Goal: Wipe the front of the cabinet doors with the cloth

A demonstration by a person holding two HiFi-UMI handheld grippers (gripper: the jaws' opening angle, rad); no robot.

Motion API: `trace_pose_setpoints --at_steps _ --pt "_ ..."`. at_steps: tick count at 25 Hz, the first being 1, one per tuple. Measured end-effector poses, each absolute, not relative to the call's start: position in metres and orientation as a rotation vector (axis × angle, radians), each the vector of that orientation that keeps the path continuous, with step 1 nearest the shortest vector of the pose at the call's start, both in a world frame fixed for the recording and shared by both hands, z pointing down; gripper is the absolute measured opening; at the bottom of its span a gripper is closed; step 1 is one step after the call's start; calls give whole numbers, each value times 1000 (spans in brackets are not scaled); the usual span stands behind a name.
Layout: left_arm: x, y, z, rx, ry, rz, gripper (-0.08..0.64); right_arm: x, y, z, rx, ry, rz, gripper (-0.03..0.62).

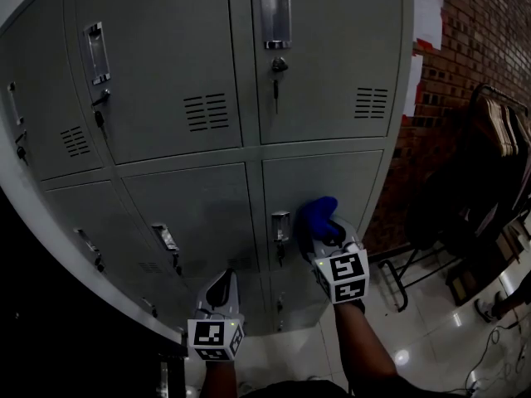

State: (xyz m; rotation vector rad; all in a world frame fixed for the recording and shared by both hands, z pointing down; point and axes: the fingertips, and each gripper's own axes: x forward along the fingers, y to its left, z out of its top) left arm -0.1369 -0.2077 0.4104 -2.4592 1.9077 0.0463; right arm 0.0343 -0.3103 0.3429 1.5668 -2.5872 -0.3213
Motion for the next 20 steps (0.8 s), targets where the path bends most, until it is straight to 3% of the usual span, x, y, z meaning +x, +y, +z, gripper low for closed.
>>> trace_pose_setpoints --at_steps 10,20 --pt "-162 -197 406 -2408 1955 65 14 -35 -305 368 1375 -2649 -282 55" --pt "-172 -198 405 -2390 1973 46 14 -22 -320 374 1413 -2613 -243 58"
